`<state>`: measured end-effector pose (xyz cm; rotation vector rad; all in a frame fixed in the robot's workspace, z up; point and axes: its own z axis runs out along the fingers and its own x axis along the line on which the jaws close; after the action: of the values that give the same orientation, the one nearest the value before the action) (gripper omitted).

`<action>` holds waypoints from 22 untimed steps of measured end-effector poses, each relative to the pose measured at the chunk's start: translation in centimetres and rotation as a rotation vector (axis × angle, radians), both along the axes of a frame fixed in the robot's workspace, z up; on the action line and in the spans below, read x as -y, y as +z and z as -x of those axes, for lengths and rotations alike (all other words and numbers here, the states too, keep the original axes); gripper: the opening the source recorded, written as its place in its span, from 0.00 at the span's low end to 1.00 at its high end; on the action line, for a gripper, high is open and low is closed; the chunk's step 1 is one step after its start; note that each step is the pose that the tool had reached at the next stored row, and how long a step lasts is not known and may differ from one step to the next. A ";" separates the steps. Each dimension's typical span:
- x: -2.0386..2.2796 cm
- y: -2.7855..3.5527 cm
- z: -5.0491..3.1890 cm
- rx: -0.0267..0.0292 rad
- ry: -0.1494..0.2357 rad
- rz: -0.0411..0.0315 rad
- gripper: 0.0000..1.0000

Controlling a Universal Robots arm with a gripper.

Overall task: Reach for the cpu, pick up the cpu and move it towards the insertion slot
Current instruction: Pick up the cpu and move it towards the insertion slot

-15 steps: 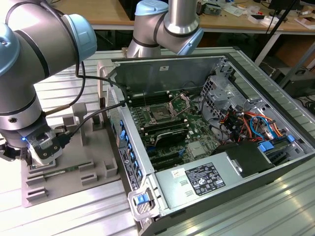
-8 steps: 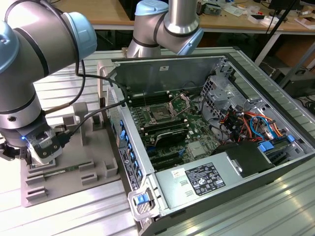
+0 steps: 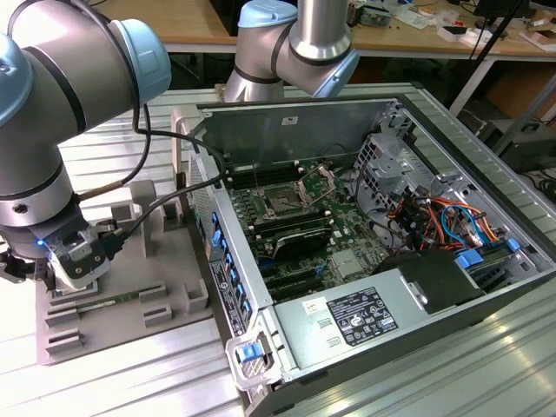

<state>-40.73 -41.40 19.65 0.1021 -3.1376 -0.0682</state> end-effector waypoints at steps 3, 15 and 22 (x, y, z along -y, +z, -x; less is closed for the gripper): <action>0.00 0.07 0.00 0.0000 0.000 0.0000 0.55; 0.00 0.28 0.00 0.0000 0.000 0.0000 0.55; 0.00 0.42 0.00 0.0000 0.000 0.0000 0.55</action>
<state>-40.73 -41.40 20.07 0.1020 -3.1376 -0.0682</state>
